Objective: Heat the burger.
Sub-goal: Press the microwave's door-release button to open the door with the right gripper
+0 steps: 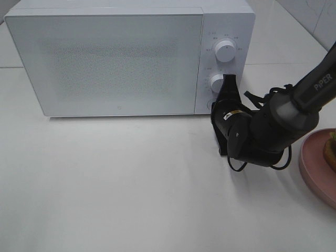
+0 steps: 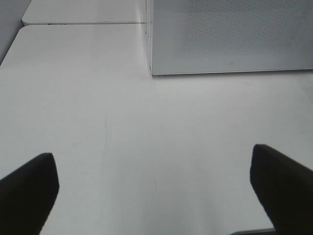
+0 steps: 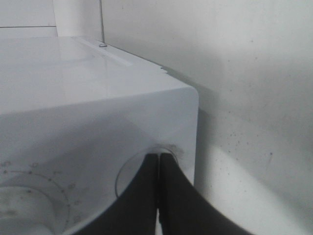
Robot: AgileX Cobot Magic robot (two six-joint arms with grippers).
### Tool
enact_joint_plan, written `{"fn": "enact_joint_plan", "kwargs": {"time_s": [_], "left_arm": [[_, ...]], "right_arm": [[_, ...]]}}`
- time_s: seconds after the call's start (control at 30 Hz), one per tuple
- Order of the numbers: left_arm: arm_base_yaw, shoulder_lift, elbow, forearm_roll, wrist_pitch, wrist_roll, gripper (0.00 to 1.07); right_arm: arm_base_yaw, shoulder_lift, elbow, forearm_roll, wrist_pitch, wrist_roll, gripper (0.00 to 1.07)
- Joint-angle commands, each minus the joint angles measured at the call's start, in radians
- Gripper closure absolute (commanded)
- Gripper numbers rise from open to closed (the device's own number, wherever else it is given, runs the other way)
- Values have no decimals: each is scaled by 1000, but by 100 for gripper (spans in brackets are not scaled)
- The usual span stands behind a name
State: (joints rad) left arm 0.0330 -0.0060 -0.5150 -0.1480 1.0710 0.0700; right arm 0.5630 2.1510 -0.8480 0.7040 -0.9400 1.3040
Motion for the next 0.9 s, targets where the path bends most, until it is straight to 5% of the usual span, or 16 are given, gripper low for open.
{"fn": "enact_joint_plan", "kwargs": {"time_s": [0.03,0.9], "left_arm": [[3,-16,-1,1,-4,-1,7],[3,-16,-1,1,-4,-1,7]], "right_arm": [[-4,3,-17,-11,-6,-10,107],[-5,39,-121,-34,-212,21,107]]}}
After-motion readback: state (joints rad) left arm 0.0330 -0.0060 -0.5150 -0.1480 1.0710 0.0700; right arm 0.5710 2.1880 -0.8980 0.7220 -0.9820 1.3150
